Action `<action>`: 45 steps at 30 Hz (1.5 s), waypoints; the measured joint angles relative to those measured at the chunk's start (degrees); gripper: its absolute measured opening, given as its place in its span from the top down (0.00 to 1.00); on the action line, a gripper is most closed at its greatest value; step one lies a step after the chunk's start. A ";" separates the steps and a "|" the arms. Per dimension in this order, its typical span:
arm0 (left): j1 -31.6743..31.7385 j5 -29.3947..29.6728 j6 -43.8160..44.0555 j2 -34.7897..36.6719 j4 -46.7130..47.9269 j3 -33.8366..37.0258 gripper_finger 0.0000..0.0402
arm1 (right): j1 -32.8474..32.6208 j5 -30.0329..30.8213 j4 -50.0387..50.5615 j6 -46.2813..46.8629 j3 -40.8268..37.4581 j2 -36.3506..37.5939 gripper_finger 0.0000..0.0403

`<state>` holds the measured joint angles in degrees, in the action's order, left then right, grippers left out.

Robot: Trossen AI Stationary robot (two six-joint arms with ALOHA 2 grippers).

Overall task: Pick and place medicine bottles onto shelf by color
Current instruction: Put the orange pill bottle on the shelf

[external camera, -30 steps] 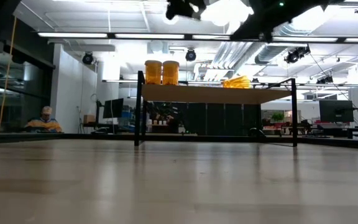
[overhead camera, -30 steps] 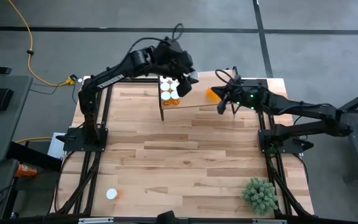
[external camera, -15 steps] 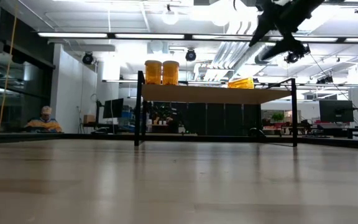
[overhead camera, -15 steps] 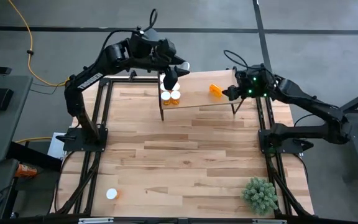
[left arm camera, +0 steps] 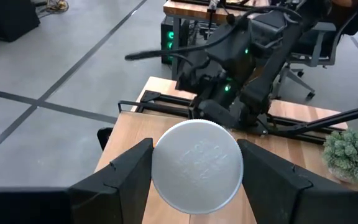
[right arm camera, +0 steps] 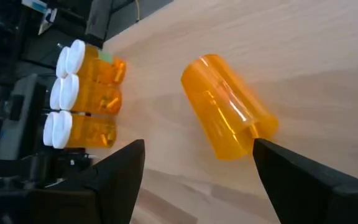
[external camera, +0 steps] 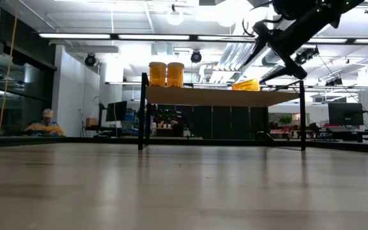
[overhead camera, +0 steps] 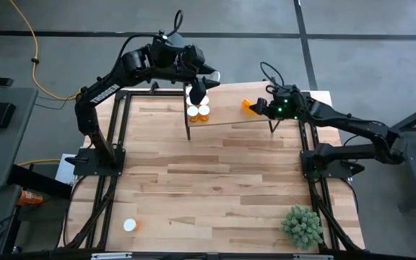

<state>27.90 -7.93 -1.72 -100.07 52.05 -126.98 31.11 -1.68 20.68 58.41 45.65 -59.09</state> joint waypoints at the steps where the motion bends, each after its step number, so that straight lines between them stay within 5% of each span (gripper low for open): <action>1: 0.07 0.00 0.00 0.00 -0.01 0.00 0.48 | -0.27 -0.02 -0.31 0.36 -0.06 -0.27 0.28; 17: 0.63 0.09 -1.44 -0.04 0.00 0.00 0.48 | -4.85 1.83 -14.57 8.80 -0.09 -9.43 0.30; 23: 0.63 0.09 -1.46 -0.07 0.00 0.00 0.48 | -5.07 2.58 -14.14 9.75 -0.09 -9.42 0.47; 34: 0.63 0.19 -1.36 -0.07 0.00 0.00 0.48 | -5.38 1.98 -14.21 7.06 0.01 -9.29 0.97; 39: 0.63 0.18 -1.28 -0.07 0.01 0.00 0.48 | -5.35 1.62 -10.95 4.18 2.00 -9.29 0.97; 45: 0.63 0.16 -0.20 -0.09 0.02 0.00 0.48 | -5.74 1.49 6.26 -6.70 11.19 -9.29 0.99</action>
<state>28.53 -7.77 -1.91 -100.16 52.07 -126.98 25.37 -0.19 26.94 51.71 56.84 -68.38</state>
